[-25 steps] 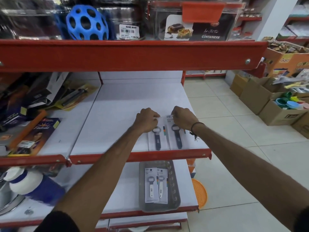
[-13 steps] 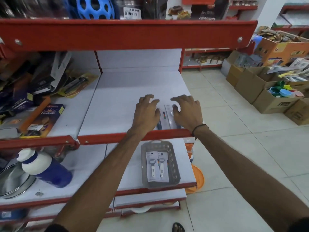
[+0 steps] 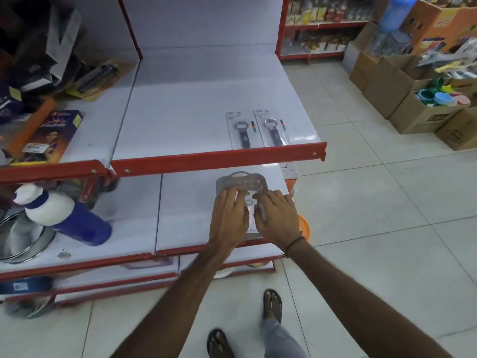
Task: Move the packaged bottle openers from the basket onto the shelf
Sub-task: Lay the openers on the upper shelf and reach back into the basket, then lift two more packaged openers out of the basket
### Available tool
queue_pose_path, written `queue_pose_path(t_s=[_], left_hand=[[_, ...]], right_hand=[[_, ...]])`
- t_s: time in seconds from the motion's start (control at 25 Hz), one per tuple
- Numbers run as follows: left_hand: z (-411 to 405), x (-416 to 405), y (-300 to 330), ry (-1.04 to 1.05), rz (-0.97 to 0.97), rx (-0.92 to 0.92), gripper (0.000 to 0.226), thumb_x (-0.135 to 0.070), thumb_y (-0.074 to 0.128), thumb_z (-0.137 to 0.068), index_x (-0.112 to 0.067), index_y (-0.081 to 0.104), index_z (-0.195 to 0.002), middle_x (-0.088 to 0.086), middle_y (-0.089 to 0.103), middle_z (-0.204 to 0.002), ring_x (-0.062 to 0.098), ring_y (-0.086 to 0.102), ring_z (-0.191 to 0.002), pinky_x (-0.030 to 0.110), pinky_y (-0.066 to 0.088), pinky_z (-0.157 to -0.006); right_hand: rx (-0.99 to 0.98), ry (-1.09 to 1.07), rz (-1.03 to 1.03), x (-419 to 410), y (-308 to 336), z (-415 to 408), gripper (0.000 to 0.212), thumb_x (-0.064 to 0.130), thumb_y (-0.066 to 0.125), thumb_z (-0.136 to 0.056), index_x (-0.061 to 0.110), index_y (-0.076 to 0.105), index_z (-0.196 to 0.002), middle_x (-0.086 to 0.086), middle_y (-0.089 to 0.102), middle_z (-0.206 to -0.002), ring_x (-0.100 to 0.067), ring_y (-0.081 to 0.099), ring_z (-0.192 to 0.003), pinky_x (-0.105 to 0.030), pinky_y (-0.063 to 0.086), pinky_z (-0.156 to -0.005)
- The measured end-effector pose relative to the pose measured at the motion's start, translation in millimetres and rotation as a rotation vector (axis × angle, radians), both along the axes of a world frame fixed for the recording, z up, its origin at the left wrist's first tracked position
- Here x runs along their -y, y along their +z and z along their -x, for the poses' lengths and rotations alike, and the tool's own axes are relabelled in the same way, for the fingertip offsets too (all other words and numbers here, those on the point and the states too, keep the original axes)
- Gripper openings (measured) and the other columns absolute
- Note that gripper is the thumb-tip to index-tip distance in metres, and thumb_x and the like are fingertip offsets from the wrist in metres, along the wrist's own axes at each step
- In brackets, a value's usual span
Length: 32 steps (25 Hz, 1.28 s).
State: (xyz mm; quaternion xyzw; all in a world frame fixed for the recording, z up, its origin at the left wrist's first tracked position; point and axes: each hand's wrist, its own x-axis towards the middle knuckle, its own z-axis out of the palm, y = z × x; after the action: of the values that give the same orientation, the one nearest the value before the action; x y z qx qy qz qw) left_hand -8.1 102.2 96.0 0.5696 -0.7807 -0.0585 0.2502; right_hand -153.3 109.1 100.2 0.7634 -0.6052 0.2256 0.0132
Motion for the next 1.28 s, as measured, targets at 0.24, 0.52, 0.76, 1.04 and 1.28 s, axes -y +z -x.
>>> queue_pose_path(t_s=[0.24, 0.52, 0.76, 1.04, 1.28], left_hand=[[-7.2, 63.8, -65.4, -0.020, -0.377, 0.169, 0.044, -0.020, 0.053, -0.097, -0.005, 0.048, -0.138, 0.020, 0.051, -0.144, 0.039, 0.049, -0.132, 0.046, 0.040, -0.111], [0.5, 135.1, -112.7, -0.054, -0.602, 0.242, 0.060, -0.017, 0.056, -0.092, -0.005, 0.036, -0.147, 0.015, 0.034, -0.157, 0.037, 0.031, -0.143, 0.047, 0.024, -0.118], [2.0, 150.5, -118.2, -0.025, -0.640, 0.331, 0.089, -0.024, 0.073, -0.080, -0.005, 0.024, -0.151, 0.016, 0.023, -0.161, 0.037, 0.016, -0.148, 0.050, 0.009, -0.121], [6.5, 156.2, -115.2, -0.143, -0.626, 0.610, 0.108, -0.050, 0.078, -0.073, -0.018, 0.012, -0.153, 0.010, 0.017, -0.164, 0.033, 0.014, -0.151, 0.050, 0.014, -0.124], [-7.6, 150.1, -91.6, -0.034, -0.631, 0.115, 0.066, -0.013, 0.066, -0.088, -0.012, 0.036, -0.147, 0.014, 0.034, -0.157, 0.035, 0.030, -0.145, 0.041, 0.020, -0.121]], right_hand=[[-0.108, 0.058, -0.577, 68.4, -52.2, 7.8, 0.056, 0.022, 0.057, -0.089, 0.015, 0.045, -0.143, -0.007, 0.053, -0.145, -0.031, 0.056, -0.124, -0.043, 0.048, -0.102], [-0.221, 0.175, -0.769, 150.9, -95.4, -2.3, 0.069, 0.018, 0.066, -0.087, 0.014, 0.034, -0.149, -0.011, 0.041, -0.154, -0.034, 0.042, -0.140, -0.050, 0.045, -0.109], [-0.294, 0.208, -0.744, 170.2, -100.8, -1.3, 0.083, 0.029, 0.073, -0.081, 0.013, 0.030, -0.151, -0.009, 0.038, -0.156, -0.032, 0.037, -0.143, -0.047, 0.040, -0.114], [-0.370, 0.228, -0.840, 173.0, -100.0, -6.1, 0.095, 0.049, 0.079, -0.072, 0.016, 0.035, -0.150, -0.010, 0.035, -0.157, -0.031, 0.031, -0.147, -0.048, 0.031, -0.119], [-0.320, 0.187, -0.599, 163.2, -81.6, -10.7, 0.064, 0.040, 0.073, -0.076, 0.020, 0.057, -0.135, -0.005, 0.045, -0.150, -0.029, 0.034, -0.143, -0.047, 0.024, -0.121]])
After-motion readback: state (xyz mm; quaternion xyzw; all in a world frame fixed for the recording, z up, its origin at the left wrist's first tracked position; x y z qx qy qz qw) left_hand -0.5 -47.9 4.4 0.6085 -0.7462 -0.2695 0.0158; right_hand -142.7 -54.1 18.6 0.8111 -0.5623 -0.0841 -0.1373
